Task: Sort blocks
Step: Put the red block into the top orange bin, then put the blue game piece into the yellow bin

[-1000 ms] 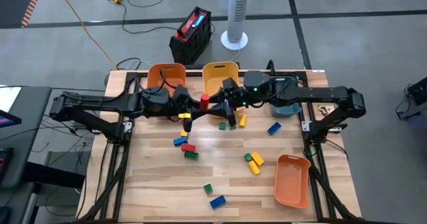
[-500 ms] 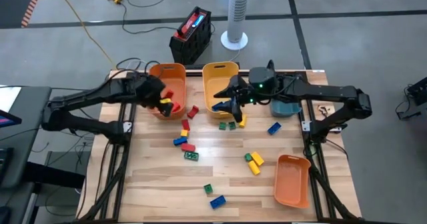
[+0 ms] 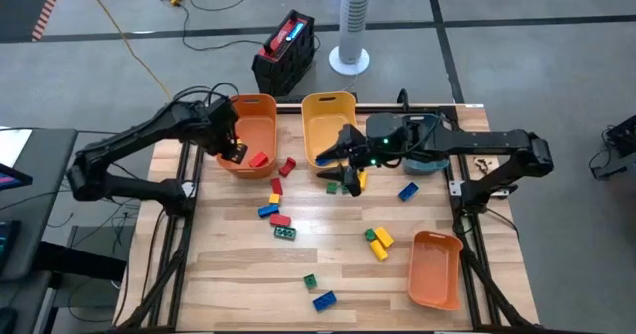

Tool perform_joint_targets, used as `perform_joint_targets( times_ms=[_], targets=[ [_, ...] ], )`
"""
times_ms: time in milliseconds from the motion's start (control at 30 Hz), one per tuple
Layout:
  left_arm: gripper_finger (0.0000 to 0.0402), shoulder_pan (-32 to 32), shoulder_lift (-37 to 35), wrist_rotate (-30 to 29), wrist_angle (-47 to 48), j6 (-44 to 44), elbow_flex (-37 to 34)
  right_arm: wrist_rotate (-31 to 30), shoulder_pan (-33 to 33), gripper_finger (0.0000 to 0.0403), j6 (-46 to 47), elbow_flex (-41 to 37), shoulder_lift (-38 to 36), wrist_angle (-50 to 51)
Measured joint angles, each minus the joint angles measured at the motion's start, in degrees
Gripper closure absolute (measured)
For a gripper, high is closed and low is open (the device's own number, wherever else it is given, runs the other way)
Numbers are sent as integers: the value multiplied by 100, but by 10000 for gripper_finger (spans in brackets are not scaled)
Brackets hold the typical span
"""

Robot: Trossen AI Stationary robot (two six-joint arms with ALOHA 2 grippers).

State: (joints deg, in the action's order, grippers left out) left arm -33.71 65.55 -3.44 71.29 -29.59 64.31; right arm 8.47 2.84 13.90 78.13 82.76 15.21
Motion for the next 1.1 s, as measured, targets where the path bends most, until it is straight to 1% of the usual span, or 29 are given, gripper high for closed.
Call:
perform_joint_targets(
  times_ms=[200,367,500,667,767,833,1000,1100],
  targets=[
    [279,-2,125,2,-67,108,-110,0,-138,140,16,0,0,94],
    [279,-2,128,159,-448,4,-764,-103,-179,140,14,0,0,102],
    [279,0,119,170,-823,-88,-1242,-107,-174,140,15,0,0,100],
    [279,0,119,229,-1208,-170,-1503,-107,-171,140,15,0,0,98],
    [279,0,119,360,-1466,-170,-1621,-107,-154,140,14,0,0,102],
    [268,0,119,466,-1618,-183,-1699,-107,-123,140,16,0,0,99],
    [203,0,121,520,-1730,-209,-1768,-109,-116,140,64,0,0,100],
    [188,2,121,522,-1729,-208,-1768,-107,-119,140,63,0,0,98]
  ],
)
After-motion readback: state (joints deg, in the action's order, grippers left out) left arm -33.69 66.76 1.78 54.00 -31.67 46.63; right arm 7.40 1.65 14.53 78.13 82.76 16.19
